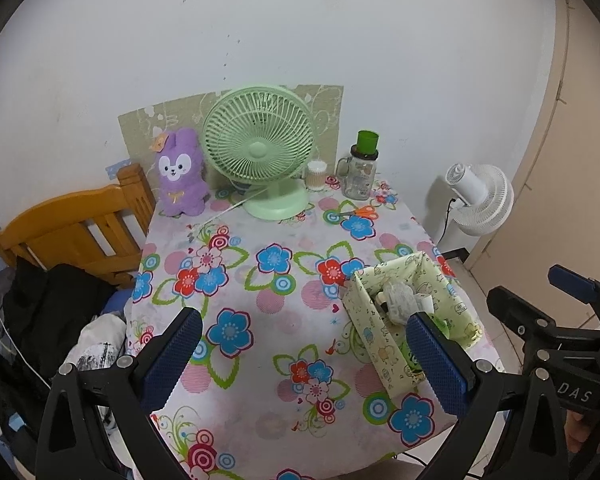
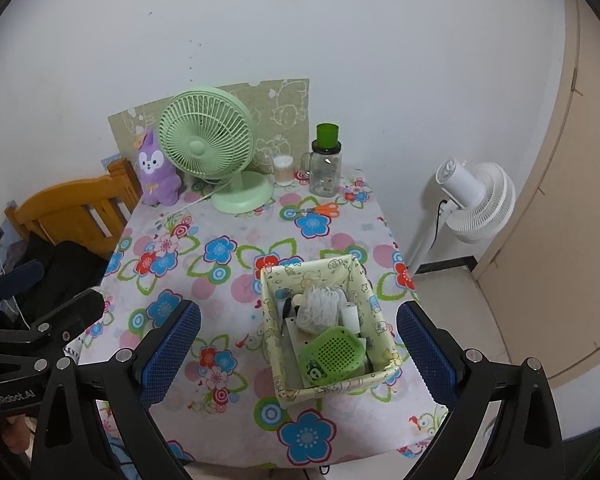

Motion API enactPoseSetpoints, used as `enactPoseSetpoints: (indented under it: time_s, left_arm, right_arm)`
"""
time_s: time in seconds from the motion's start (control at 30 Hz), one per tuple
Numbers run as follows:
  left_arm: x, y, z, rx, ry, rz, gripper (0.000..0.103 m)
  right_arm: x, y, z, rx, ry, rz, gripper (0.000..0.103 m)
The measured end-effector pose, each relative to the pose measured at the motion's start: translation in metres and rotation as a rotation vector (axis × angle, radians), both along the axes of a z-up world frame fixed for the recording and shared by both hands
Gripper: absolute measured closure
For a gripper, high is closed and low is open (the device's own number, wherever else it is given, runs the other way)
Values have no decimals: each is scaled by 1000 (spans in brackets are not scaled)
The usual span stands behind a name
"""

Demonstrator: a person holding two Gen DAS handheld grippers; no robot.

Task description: Organize rigid objects

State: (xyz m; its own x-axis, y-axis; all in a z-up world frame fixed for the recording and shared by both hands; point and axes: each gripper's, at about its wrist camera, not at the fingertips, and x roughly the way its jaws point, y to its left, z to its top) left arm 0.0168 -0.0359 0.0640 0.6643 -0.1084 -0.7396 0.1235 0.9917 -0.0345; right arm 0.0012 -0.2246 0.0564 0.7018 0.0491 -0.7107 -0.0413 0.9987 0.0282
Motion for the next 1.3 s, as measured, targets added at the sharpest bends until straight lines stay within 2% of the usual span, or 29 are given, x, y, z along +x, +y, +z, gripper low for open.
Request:
enactPoseSetpoints:
  time_s: [0.47, 1.3]
  left_arm:
    - [-6, -5, 5, 17, -24, -30, 0]
    - [-7, 6, 8, 5, -14, -20, 0]
  right_arm:
    - [-5, -2, 4, 9, -58, -13, 0]
    - [-4, 9, 8, 16, -29, 1, 0]
